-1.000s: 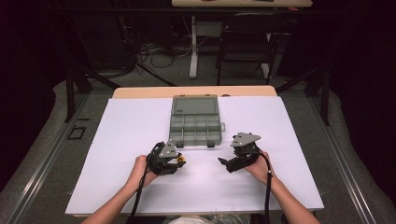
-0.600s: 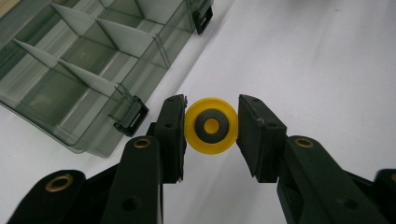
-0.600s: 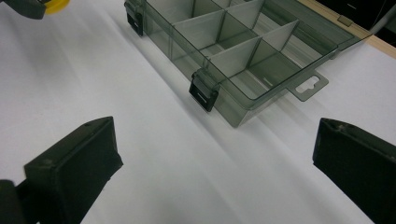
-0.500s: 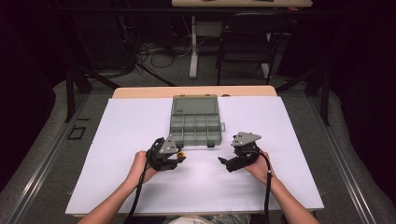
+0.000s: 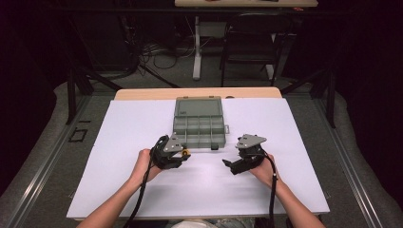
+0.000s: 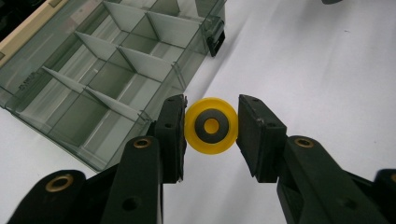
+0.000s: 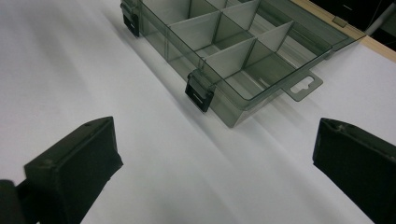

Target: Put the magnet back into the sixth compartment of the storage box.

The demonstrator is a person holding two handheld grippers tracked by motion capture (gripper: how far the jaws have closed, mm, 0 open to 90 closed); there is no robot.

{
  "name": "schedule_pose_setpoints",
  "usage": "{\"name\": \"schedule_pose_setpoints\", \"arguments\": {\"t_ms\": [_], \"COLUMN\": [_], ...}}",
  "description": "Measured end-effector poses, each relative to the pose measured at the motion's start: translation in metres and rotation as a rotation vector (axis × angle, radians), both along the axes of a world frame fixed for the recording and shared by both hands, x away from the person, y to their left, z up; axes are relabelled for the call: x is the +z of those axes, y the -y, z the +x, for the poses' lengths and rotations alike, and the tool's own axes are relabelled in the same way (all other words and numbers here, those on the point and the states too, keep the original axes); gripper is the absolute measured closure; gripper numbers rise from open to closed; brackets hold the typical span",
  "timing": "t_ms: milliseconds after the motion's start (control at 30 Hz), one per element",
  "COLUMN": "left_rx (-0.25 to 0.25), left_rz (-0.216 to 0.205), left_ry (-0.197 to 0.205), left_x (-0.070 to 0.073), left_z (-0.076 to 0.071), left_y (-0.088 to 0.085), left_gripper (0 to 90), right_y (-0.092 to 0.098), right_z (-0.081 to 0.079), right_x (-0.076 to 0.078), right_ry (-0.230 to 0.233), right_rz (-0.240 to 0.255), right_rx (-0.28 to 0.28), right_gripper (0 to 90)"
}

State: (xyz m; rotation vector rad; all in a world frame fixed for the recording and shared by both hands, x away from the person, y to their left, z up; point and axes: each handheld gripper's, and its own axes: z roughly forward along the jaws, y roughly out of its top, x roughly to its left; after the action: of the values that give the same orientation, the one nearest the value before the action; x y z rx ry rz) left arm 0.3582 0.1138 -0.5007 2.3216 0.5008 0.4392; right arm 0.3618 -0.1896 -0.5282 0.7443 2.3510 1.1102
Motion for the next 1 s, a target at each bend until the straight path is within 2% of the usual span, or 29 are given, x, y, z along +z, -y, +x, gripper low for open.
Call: {"name": "schedule_pose_setpoints", "arguments": {"t_ms": [500, 1000], "left_rx": [0.01, 0.025], "left_rz": [0.003, -0.011], "left_ry": [0.014, 0.022], "left_x": [0.004, 0.006], "left_z": [0.012, 0.025], "left_y": [0.005, 0.009], "left_gripper": [63.1, 63.2], "right_y": [0.0, 0.001], "right_z": [0.0, 0.001], "right_x": [0.0, 0.0], "right_ry": [-0.003, 0.003], "right_rz": [0.004, 0.005], "right_rx": [-0.006, -0.009], "right_gripper": [0.0, 0.0]}}
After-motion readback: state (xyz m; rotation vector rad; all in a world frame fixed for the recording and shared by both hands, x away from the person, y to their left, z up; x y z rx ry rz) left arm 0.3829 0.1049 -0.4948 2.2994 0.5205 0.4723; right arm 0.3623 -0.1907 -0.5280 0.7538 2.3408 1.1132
